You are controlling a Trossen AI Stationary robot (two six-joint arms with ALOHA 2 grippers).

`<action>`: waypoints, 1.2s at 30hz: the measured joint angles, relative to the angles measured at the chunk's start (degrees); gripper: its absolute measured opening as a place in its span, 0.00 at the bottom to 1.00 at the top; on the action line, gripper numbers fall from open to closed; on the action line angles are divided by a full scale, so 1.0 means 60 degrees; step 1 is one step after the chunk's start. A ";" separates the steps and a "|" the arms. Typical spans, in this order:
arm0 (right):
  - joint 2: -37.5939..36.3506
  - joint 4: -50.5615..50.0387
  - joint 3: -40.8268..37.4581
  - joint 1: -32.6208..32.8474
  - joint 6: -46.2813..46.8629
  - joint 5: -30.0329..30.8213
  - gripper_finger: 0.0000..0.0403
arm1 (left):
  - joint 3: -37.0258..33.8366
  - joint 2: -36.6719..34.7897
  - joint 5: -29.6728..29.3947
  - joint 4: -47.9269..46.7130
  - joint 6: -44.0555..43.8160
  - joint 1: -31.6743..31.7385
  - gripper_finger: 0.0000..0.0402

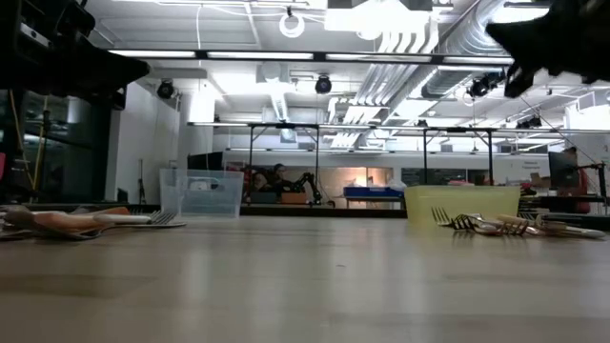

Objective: Sort silverware by color (type)
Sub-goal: Put the orange fork into the transparent bin

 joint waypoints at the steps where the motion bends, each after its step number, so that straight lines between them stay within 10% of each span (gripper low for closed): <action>1: 0.0000 0.0458 0.0000 0.0000 0.0081 0.0003 0.00 | 0.0000 0.0000 -0.0001 0.0000 0.0000 -0.0001 0.00; 36: 0.1201 0.0995 0.0504 0.0004 0.3493 0.1142 0.00 | 0.0001 0.0000 -0.0001 -0.0002 0.0000 0.0003 0.00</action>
